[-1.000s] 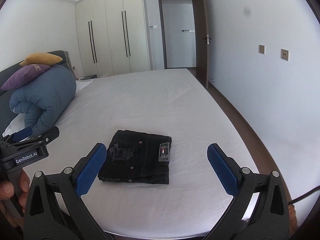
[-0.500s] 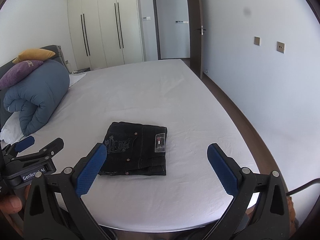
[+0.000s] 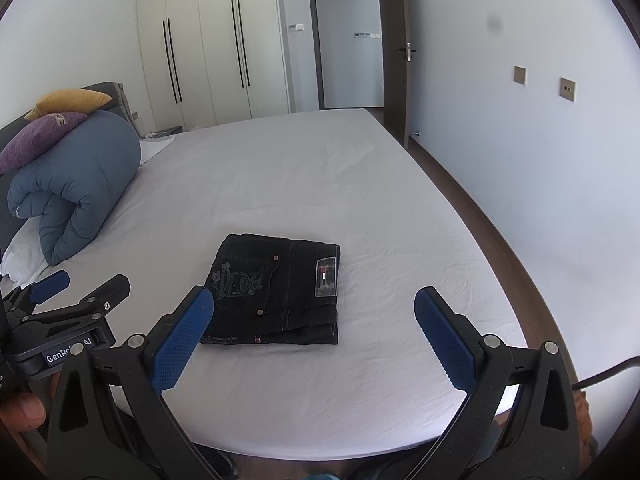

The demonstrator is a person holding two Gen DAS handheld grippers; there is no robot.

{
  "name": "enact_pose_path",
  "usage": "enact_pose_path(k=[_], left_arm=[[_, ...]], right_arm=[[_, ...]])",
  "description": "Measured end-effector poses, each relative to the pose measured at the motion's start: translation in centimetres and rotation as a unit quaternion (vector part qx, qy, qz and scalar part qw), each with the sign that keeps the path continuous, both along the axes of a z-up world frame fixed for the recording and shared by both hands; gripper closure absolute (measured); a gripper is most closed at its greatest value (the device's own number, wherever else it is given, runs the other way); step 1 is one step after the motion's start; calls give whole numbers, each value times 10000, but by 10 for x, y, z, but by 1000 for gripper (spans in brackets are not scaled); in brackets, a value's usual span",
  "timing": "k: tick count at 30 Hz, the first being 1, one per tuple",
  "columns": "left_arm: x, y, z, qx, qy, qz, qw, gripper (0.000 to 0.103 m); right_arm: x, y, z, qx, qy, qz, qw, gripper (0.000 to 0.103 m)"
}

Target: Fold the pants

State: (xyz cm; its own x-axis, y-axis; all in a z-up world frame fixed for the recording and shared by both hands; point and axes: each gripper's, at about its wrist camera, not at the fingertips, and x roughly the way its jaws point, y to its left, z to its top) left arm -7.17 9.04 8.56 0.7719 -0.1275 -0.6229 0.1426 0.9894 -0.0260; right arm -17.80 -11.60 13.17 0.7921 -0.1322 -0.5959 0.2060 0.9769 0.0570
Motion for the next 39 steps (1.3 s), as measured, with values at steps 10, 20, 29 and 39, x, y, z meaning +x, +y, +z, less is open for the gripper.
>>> enact_pose_path(k=[10, 20, 29, 39], left_arm=[[1, 1, -3, 6, 48, 13, 10000, 0], [3, 4, -8, 55, 130, 71, 9999, 0], [5, 4, -13, 50, 209, 77, 9997, 0], [7, 2, -16, 75, 289, 31, 9995, 0]], right_arm=[[5, 3, -12, 31, 98, 43, 9999, 0], [4, 5, -18, 26, 137, 55, 9999, 0], [6, 4, -23, 29, 182, 86, 9998, 0], [8, 3, -28, 64, 232, 123, 9996, 0]])
